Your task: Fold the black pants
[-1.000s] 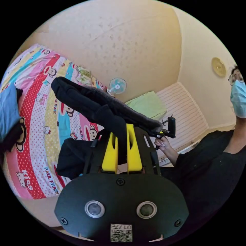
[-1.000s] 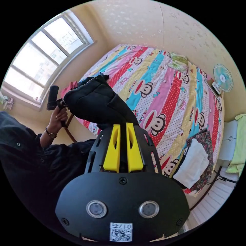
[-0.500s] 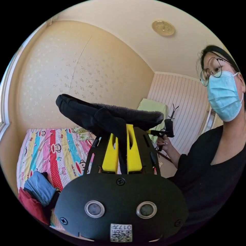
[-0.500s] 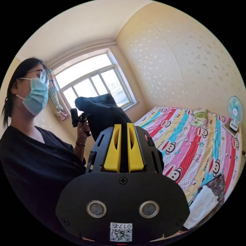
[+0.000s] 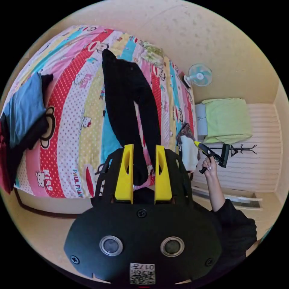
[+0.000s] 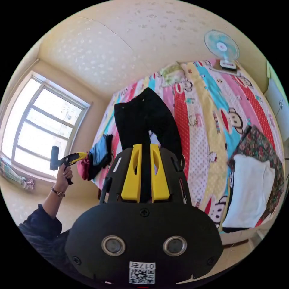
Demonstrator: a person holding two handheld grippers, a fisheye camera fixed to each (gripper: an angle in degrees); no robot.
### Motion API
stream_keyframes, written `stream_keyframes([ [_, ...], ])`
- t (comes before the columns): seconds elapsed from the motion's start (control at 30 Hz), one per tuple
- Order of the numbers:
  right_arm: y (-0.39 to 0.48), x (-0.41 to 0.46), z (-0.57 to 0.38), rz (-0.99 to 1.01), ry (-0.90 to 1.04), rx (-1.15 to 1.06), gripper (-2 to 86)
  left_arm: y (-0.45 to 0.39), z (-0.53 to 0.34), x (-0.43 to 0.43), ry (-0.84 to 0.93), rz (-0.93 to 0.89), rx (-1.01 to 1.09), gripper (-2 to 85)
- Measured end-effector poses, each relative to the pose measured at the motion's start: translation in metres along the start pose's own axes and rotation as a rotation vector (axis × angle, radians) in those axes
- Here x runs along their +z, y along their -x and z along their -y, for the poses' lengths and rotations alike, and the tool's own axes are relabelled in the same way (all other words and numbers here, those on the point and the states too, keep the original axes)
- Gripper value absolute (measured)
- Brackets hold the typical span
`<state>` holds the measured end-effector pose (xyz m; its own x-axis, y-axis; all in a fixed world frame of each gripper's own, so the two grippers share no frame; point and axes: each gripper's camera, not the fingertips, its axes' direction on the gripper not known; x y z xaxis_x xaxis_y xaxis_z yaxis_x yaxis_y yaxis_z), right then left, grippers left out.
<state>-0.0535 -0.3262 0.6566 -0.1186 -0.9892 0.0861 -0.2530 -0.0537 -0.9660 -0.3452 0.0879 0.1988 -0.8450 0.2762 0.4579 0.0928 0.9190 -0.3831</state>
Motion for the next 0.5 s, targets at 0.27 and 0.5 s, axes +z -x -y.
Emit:
stream_keyframes([
  [0.27,-0.137,0.078,-0.101,0.243,0.304,0.264,7.0,0.058,-0.036,0.14,0.285,-0.085,-0.083,15.6],
  [0.5,-0.148,0.06,-0.087,0.33,0.422,0.161,7.4,0.06,0.043,0.179,0.586,0.038,-0.003,9.4],
])
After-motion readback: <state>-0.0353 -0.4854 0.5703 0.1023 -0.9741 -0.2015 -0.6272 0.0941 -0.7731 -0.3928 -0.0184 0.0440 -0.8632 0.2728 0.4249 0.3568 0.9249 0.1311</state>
